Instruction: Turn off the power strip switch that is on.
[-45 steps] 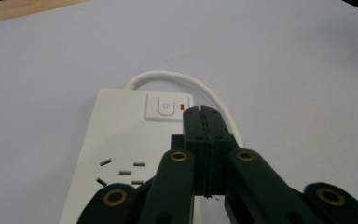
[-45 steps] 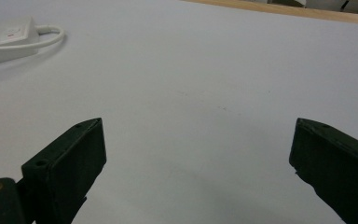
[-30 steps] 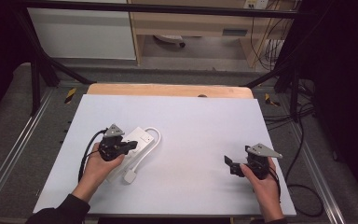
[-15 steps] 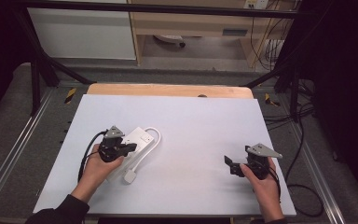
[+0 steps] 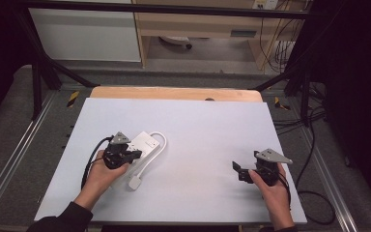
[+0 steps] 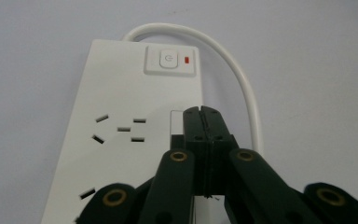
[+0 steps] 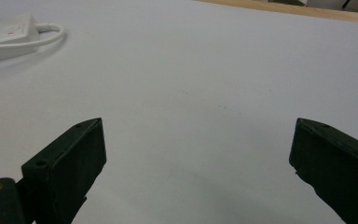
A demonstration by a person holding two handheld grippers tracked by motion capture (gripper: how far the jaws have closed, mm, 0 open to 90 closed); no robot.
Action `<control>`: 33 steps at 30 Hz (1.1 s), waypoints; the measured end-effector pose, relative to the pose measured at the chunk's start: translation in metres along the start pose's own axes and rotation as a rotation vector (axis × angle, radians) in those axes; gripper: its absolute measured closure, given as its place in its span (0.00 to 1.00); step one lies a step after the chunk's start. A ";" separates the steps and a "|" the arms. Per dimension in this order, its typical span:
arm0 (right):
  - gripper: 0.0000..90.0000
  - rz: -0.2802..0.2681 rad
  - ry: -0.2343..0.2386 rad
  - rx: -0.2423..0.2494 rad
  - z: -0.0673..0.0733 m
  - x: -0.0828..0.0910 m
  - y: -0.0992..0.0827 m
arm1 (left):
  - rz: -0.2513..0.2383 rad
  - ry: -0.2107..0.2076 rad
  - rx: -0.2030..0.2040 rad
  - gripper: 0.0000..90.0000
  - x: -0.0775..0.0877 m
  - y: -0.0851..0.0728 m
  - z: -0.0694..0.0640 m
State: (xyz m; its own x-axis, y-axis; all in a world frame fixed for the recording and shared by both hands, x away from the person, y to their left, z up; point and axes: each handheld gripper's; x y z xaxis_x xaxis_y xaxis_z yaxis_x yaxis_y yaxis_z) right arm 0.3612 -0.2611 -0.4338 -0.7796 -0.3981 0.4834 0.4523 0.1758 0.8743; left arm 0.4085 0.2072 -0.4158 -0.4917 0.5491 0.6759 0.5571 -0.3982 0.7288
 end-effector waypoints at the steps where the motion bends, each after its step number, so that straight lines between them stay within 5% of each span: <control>1: 0.05 0.000 0.000 0.000 0.000 0.000 0.000 | 0.004 0.000 -0.001 1.00 0.000 0.000 0.000; 33: 0.05 0.003 -0.002 -0.001 0.001 0.000 0.000 | 0.032 0.032 -0.013 1.00 -0.006 -0.002 0.003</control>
State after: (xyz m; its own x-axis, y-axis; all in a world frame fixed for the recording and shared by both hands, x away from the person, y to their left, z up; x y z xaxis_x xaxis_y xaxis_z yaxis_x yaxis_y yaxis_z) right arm 0.3611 -0.2605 -0.4341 -0.7791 -0.3956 0.4862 0.4551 0.1764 0.8728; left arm 0.4124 0.2072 -0.4214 -0.4949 0.5120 0.7021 0.5644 -0.4249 0.7077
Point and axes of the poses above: each handheld gripper's, and its own axes: x roughly backward along the jaws, y roughly out of its top, z roughly to its left, and after that the axes turned 1 degree about -y, right-handed
